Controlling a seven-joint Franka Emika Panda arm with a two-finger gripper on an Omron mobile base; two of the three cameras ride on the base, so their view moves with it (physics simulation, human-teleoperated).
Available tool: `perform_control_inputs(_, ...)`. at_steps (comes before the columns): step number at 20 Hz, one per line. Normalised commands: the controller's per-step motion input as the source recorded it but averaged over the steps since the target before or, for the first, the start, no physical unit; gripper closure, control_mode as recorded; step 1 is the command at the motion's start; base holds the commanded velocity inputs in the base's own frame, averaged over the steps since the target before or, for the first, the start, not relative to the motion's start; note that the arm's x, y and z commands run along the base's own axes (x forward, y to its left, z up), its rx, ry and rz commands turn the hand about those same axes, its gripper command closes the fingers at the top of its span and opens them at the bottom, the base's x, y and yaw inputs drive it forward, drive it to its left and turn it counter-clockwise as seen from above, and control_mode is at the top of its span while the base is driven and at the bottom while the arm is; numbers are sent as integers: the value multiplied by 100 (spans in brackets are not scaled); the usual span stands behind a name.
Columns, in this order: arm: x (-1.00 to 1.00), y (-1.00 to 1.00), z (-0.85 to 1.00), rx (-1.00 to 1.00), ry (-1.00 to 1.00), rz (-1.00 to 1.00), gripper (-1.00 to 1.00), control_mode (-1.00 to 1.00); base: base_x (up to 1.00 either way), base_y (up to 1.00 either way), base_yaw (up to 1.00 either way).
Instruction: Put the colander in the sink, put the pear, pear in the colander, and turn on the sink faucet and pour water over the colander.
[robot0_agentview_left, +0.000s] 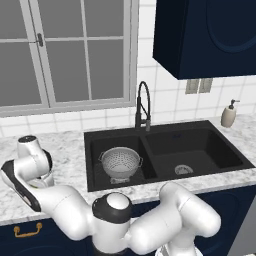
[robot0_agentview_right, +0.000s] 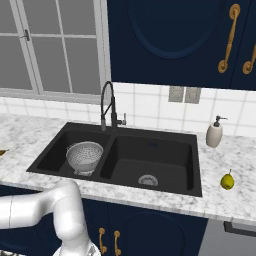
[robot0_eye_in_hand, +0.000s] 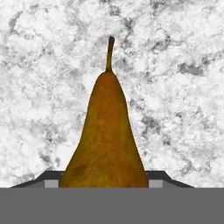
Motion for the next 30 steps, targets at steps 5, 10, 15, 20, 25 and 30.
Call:
perform_control_inputs(5, 1, -80, 24, 2, 1, 0, 100, -100, 0, 0, 0)
perform_control_inputs(10, 0, -97, 27, 1, 0, 0, 100, -100, 0, 0, 0)
perform_control_inputs(15, -2, -100, 3, 1, 0, 0, 100, -100, 0, 0, 0)
perform_control_inputs(20, 0, -100, 3, 1, 1, 0, 100, -100, 0, 0, 0)
perform_control_inputs(25, 3, -100, 13, 3, 1, 1, 100, -100, 0, 0, 0)
perform_control_inputs(30, 27, -100, 9, 9, 0, 10, 100, -100, 0, 0, 0)
